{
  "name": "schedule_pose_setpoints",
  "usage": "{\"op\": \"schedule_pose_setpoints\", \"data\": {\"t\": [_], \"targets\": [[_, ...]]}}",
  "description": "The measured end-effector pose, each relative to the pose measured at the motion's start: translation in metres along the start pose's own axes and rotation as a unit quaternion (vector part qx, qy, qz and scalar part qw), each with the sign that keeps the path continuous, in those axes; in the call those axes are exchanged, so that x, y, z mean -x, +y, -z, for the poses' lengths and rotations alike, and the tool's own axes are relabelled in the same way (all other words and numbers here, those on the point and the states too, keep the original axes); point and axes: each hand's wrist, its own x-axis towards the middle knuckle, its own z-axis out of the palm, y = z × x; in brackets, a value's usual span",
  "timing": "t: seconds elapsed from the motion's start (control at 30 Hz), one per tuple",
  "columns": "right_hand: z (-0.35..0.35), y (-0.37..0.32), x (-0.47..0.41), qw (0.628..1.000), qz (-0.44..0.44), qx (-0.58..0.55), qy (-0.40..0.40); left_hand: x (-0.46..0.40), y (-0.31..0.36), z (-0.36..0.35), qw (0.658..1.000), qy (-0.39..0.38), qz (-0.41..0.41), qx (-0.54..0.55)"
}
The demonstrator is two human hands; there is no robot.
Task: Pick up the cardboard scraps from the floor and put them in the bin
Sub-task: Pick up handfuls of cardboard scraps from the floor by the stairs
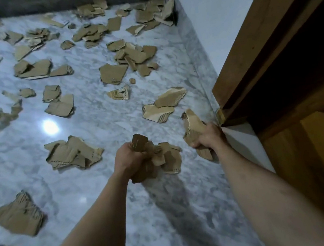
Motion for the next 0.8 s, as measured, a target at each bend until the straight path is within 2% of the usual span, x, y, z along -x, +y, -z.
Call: {"op": "schedule_pose_setpoints", "data": {"t": [0.1, 0.2, 0.23, 0.27, 0.37, 0.5, 0.53, 0.63, 0.8], "targets": [[0.001, -0.010, 0.009, 0.999, 0.020, -0.035, 0.026, 0.007, -0.005, 0.017, 0.999, 0.045, 0.004, -0.017], [0.003, -0.031, 0.025, 0.973, 0.045, -0.216, -0.060, 0.023, -0.020, 0.046, 0.996, 0.080, 0.027, 0.000], [-0.001, -0.039, 0.034, 0.965, 0.054, -0.238, -0.094, 0.029, -0.026, 0.057, 0.995, 0.096, 0.042, 0.007], [-0.010, -0.045, 0.044, 0.965, 0.068, -0.217, -0.128, 0.036, -0.034, 0.068, 0.992, 0.109, 0.054, 0.015], [-0.049, -0.052, 0.072, 0.982, 0.080, -0.035, -0.169, 0.057, -0.057, 0.095, 0.986, 0.137, 0.087, 0.033], [-0.076, -0.049, 0.101, 0.987, 0.056, 0.141, -0.060, 0.082, -0.083, 0.120, 0.976, 0.160, 0.131, 0.064], [-0.079, -0.051, 0.102, 0.986, 0.050, 0.155, -0.044, 0.086, -0.091, 0.125, 0.973, 0.169, 0.140, 0.078], [-0.077, -0.069, 0.107, 0.993, 0.062, 0.096, -0.039, 0.101, -0.105, 0.137, 0.962, 0.195, 0.156, 0.110], [-0.105, -0.146, 0.136, 0.968, 0.135, -0.076, -0.197, 0.116, -0.130, 0.162, 0.942, 0.251, 0.190, 0.118]]}}
